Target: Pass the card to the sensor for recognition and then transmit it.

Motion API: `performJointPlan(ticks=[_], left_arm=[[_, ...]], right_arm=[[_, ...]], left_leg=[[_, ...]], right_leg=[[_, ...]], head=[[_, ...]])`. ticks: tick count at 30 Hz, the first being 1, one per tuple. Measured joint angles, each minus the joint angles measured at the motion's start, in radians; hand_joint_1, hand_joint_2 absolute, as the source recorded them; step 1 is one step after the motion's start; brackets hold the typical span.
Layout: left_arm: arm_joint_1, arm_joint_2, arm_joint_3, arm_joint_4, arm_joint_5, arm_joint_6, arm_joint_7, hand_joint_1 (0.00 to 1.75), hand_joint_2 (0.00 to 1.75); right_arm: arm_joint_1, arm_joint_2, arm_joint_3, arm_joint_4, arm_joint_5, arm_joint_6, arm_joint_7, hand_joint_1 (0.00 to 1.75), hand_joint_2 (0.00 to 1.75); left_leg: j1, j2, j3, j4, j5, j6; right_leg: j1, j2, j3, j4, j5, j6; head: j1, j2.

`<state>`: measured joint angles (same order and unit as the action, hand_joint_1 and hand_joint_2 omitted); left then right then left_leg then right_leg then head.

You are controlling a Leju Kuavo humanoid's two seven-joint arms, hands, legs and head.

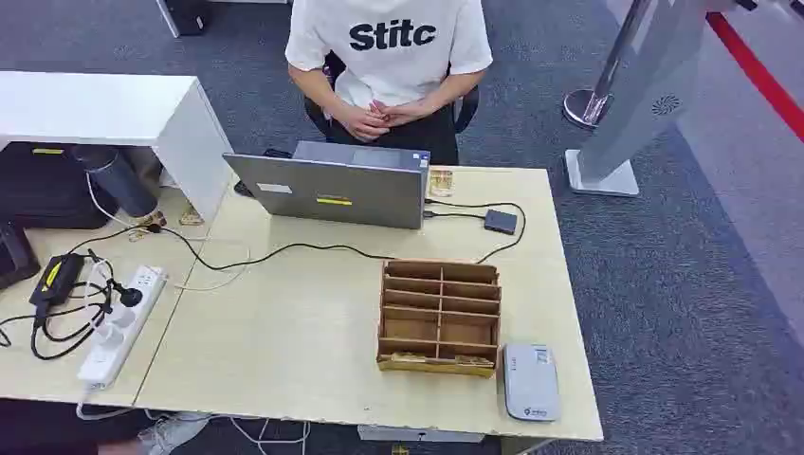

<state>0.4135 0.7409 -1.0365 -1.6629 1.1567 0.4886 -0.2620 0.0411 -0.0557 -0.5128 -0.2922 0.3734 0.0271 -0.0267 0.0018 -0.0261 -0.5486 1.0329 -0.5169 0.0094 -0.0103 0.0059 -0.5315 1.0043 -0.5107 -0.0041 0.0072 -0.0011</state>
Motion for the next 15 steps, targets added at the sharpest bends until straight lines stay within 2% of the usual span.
performJointPlan(ticks=[8, 9, 12, 15], left_arm=[[0.073, 0.066, -0.088, -0.164, 0.138, 0.069, -0.034, 0.0, 0.0], [0.081, 0.072, -0.098, -0.182, 0.153, 0.077, -0.036, 0.0, 0.0], [0.113, 0.095, -0.112, -0.235, 0.197, 0.099, -0.044, 0.0, 0.0], [0.128, 0.116, -0.125, -0.275, 0.227, 0.113, -0.047, 0.0, 0.0]], right_arm=[[-0.023, 0.019, -0.177, 0.0, -0.061, 0.001, -0.074, 0.0, 0.0], [-0.026, 0.022, -0.198, 0.0, -0.069, 0.001, -0.084, 0.0, 1.75], [-0.03, 0.025, -0.258, -0.005, -0.096, 0.034, -0.115, 0.0, 1.75], [-0.04, 0.026, -0.315, -0.035, -0.137, 0.098, -0.127, 0.0, 1.75]], left_leg=[[0.0, 0.0, 0.0, 0.0, 0.0, 0.0], [0.0, 0.0, 0.0, 0.0, 0.0, 0.0], [0.0, 0.0, 0.0, 0.0, 0.0, 0.0], [0.0, 0.0, 0.0, 0.0, 0.0, 0.0]], right_leg=[[0.0, 0.0, 0.0, 0.0, 0.0, 0.0], [0.0, 0.0, 0.0, 0.0, 0.0, 0.0], [0.0, 0.0, 0.0, 0.0, 0.0, 0.0], [0.0, -0.001, 0.0, 0.0, 0.0, 0.0]], head=[[0.0, 0.0], [0.0, 0.0], [0.0, 0.0], [0.0, 0.0]])
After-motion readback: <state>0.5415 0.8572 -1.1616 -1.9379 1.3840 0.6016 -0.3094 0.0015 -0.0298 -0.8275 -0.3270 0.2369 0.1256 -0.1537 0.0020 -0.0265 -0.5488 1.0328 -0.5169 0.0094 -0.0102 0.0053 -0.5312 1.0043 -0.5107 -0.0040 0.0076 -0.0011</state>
